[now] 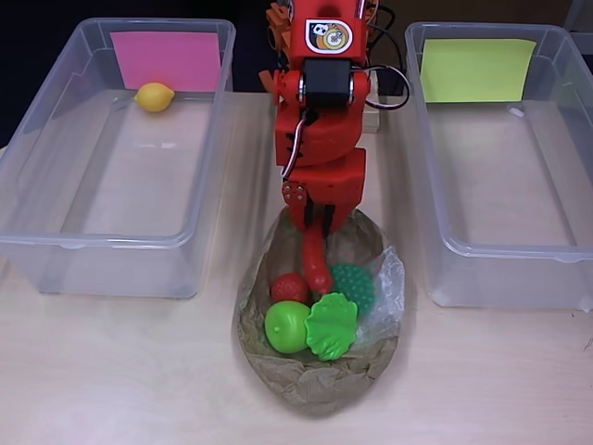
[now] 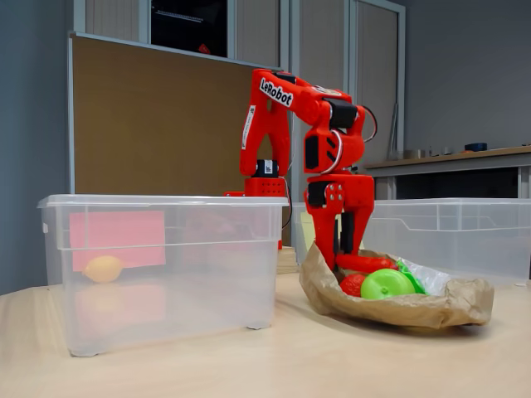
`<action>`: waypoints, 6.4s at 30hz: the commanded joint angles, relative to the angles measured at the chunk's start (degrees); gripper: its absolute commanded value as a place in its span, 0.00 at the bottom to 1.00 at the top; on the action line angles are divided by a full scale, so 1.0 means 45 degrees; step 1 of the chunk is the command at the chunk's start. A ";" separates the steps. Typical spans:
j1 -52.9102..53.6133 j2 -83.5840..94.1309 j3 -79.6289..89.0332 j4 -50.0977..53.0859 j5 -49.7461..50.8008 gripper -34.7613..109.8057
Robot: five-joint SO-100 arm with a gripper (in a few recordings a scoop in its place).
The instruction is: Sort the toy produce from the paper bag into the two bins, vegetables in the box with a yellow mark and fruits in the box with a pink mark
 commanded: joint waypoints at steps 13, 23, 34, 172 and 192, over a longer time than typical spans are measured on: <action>-0.0352 0.3867 -0.0664 0.2871 -0.1309 0.25; -0.2637 0.3730 -0.4687 0.7988 0.0371 0.25; -0.7383 0.4004 -0.5957 0.9473 0.5801 0.25; -0.3457 -0.0332 -0.9180 0.1406 -0.2910 0.24; -1.0156 0.5449 -0.2598 0.2832 0.5684 0.24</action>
